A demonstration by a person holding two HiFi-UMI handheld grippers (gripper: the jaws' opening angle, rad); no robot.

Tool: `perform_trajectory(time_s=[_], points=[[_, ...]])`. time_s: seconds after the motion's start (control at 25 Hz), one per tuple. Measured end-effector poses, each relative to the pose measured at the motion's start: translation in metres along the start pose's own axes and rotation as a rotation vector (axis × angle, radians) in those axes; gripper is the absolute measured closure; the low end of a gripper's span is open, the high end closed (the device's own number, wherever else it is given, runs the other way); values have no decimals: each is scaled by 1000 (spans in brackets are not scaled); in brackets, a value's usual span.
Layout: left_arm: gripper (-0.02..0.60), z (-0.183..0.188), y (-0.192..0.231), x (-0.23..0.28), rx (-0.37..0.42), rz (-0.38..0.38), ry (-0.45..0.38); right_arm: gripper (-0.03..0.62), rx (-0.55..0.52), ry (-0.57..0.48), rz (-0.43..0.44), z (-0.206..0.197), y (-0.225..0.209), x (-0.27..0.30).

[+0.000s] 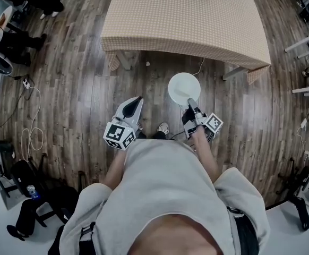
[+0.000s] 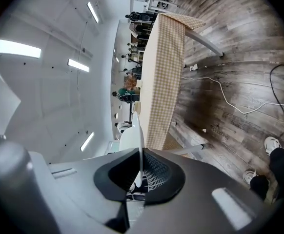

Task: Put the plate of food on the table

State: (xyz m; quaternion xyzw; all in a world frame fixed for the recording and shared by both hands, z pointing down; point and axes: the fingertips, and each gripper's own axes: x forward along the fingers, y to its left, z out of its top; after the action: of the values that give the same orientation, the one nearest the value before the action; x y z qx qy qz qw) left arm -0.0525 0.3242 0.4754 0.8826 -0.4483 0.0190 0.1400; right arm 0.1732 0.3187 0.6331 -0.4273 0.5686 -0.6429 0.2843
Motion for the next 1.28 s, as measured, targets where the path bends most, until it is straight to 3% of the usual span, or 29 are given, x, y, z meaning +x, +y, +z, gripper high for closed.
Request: perform_trajectory(time_s=[0.32, 1.0, 1.28], points=[[572, -3, -20, 24, 11, -3, 2, 583, 1, -4, 18, 32, -1, 1], [572, -6, -7, 64, -11, 2, 9, 582, 20, -5, 15, 59, -7, 25], [572, -4, 7, 95, -20, -30, 6, 582, -1, -13, 20, 76, 0, 48]])
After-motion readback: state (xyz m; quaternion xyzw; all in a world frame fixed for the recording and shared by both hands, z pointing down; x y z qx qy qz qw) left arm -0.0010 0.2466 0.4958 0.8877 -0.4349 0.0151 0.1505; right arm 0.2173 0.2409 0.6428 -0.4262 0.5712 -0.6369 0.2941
